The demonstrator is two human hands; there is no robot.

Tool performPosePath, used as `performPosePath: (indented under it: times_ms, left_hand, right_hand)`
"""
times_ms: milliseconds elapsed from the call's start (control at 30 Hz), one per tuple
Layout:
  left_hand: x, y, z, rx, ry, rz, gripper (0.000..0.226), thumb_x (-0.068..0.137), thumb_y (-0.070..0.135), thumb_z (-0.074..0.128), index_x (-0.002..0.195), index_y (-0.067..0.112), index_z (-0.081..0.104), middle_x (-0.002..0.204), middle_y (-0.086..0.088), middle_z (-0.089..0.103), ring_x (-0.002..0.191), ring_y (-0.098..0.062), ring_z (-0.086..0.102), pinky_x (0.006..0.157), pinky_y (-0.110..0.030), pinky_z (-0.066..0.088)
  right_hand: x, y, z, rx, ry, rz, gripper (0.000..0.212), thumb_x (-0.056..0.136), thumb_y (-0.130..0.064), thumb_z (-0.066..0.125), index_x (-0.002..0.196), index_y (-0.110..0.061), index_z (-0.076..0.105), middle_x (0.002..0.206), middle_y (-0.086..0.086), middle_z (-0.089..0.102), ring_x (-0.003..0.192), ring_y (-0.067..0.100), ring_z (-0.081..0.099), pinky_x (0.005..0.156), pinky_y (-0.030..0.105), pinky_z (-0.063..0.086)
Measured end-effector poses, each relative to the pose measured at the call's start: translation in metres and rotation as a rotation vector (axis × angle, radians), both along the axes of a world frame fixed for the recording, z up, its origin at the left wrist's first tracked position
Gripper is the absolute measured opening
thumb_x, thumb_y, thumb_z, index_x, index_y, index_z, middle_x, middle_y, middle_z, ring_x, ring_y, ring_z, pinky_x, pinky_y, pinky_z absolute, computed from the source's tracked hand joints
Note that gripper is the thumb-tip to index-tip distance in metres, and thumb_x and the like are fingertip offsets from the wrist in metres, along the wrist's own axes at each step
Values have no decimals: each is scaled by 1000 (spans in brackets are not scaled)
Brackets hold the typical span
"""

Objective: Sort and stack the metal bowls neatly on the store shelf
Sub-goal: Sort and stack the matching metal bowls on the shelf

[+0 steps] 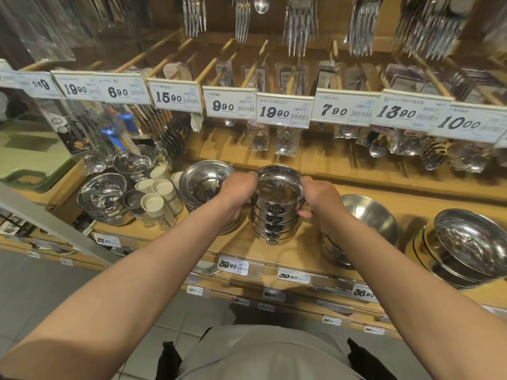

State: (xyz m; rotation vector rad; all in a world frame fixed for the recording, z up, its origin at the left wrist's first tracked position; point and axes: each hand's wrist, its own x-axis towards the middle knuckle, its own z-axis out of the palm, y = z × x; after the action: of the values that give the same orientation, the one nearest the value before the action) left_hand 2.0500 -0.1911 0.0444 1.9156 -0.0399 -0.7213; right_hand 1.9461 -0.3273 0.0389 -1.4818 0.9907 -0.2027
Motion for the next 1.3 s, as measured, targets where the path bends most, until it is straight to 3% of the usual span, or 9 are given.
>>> performPosePath:
  times_ms: [133, 200, 300, 467, 633, 733, 833, 1033, 1300]
  left_hand:
    - [0, 1, 0, -9, 14, -13, 36, 96, 19, 41, 117, 4, 66, 118, -17, 70, 89, -24, 63, 71, -33, 55]
    - [-1, 2, 0, -24, 19, -8, 35, 96, 18, 42, 117, 3, 67, 111, -16, 72, 86, -22, 63, 67, -31, 55]
    - [0, 4, 0, -38, 9, -13, 33, 94, 16, 44, 110, 3, 70, 98, -10, 71, 80, -19, 64, 59, -28, 54]
    - [3, 7, -6, 8, -139, 0, 27, 96, 17, 45, 90, 7, 69, 99, -12, 73, 89, -24, 61, 94, -51, 55]
    - [4, 8, -9, 7, -188, 28, 30, 101, 21, 49, 78, 15, 66, 87, -5, 72, 83, -25, 67, 92, -50, 59]
    - [3, 8, -10, -9, -187, 47, 28, 103, 22, 52, 80, 22, 69, 91, -6, 75, 95, -28, 72, 92, -47, 59]
    - [2, 9, -11, -18, -205, 64, 27, 102, 22, 55, 80, 23, 70, 93, -2, 75, 98, -26, 71, 93, -45, 59]
    - [2, 8, -8, 2, -223, 65, 23, 101, 19, 57, 90, 14, 77, 97, -6, 77, 98, -28, 72, 91, -46, 60]
    - [2, 9, -10, 15, -203, 73, 26, 100, 13, 56, 91, -4, 73, 105, -12, 75, 100, -32, 72, 91, -48, 60]
  right_hand:
    - [0, -2, 0, -58, 34, 73, 27, 95, -24, 46, 80, -8, 61, 79, 13, 64, 57, 19, 61, 56, 33, 47]
    - [-1, -2, -1, -28, 20, 53, 31, 94, -29, 47, 83, -5, 65, 84, 13, 66, 65, 20, 65, 67, 41, 60]
    - [-4, -2, -2, -55, 27, 56, 36, 92, -31, 50, 93, 1, 68, 84, 8, 66, 73, 20, 64, 80, 49, 61]
    - [-9, -4, 1, -212, 11, 103, 27, 91, -29, 53, 71, -13, 61, 64, 6, 54, 56, 23, 56, 64, 44, 48]
    - [-13, -2, 0, -240, -9, 115, 26, 96, -24, 53, 73, -15, 60, 60, 2, 56, 57, 21, 55, 64, 36, 49]
    - [-14, 0, 2, -191, -39, 105, 20, 99, -22, 54, 89, -12, 68, 69, 5, 62, 60, 17, 55, 58, 28, 46]
    - [-14, 0, 3, -231, -49, 101, 21, 98, -18, 54, 85, -10, 68, 62, 5, 60, 55, 15, 54, 53, 25, 44]
    - [-14, 1, 3, -374, -29, 106, 30, 93, -14, 53, 68, -3, 67, 57, 8, 61, 58, 22, 57, 71, 46, 54]
    - [-4, -7, 1, -445, 32, 113, 31, 92, -17, 54, 72, 2, 69, 64, 16, 63, 63, 23, 54, 65, 40, 52]
